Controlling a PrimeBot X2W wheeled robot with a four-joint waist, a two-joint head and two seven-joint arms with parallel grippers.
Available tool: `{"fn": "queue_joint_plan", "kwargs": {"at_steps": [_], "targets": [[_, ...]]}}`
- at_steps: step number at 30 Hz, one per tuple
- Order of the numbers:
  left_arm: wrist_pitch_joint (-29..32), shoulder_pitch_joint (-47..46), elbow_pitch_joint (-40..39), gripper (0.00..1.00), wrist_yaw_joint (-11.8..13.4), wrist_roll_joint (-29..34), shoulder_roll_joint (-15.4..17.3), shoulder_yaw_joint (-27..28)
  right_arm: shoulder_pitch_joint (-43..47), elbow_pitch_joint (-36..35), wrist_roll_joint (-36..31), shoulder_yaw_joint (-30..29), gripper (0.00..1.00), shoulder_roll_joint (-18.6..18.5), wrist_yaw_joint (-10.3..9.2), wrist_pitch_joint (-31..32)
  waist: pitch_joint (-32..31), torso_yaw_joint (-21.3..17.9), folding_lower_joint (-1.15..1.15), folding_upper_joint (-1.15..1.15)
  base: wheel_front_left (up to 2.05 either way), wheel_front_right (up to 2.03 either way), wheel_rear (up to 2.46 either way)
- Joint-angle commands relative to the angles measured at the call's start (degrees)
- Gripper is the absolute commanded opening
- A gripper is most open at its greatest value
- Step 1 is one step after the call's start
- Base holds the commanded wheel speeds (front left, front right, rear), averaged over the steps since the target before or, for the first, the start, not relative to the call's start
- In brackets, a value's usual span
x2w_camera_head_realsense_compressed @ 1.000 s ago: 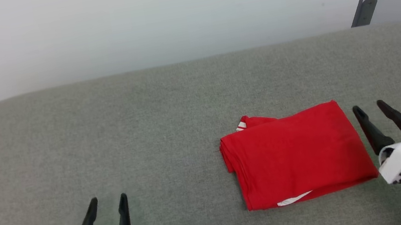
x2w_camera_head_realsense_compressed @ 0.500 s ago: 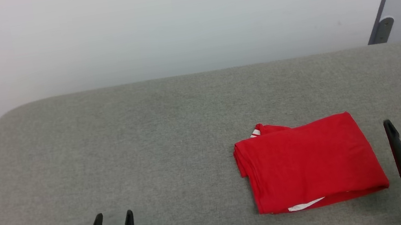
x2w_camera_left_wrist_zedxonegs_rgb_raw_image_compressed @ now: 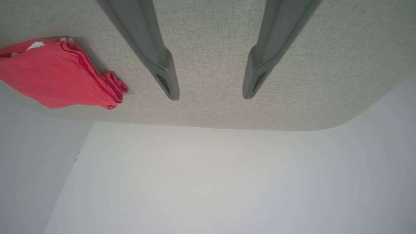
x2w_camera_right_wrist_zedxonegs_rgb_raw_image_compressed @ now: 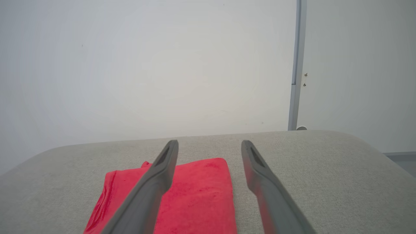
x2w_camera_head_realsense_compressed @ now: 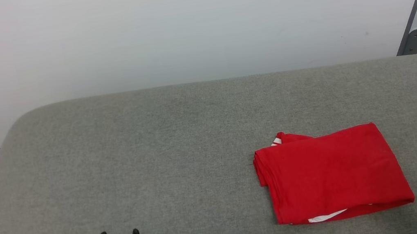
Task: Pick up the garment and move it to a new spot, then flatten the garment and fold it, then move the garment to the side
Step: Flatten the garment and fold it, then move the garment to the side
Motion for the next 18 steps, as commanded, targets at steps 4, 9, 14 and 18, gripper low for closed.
{"fn": "queue_joint_plan", "kwargs": {"at_steps": [4, 9, 14, 18], "targets": [[0.04, 0.69, -1.02, 1.0, -0.14, 0.37, 0.31, -0.23, 1.8, -2.69, -1.09, -1.05, 1.0, 1.3, -0.09, 1.12, 0.15, 0.1, 0.0, 0.0, 0.0, 0.0, 0.0], [0.04, 0.67, -1.32, 1.0, -0.14, 0.2, 0.41, -0.36, 2.29, -3.73, -1.25, -1.69, 1.0, 2.02, -0.09, 2.02, 0.17, 0.26, 0.0, 0.0, 0.0, 0.0, 0.0], [0.04, 0.43, -1.39, 1.0, -0.14, 0.15, 0.0, -0.5, 1.75, -4.0, -1.17, -0.98, 1.0, 2.06, -0.09, 3.33, 0.45, 0.57, 0.0, 0.0, 0.0, 0.0, 0.0], [0.04, 0.4, -1.09, 1.0, -0.14, 0.01, -0.42, -0.56, -0.61, -3.44, -0.32, 1.41, 1.0, 0.4, -0.08, 5.97, 0.74, 0.73, 0.0, 0.0, 0.0, 0.0, 0.0]]}}
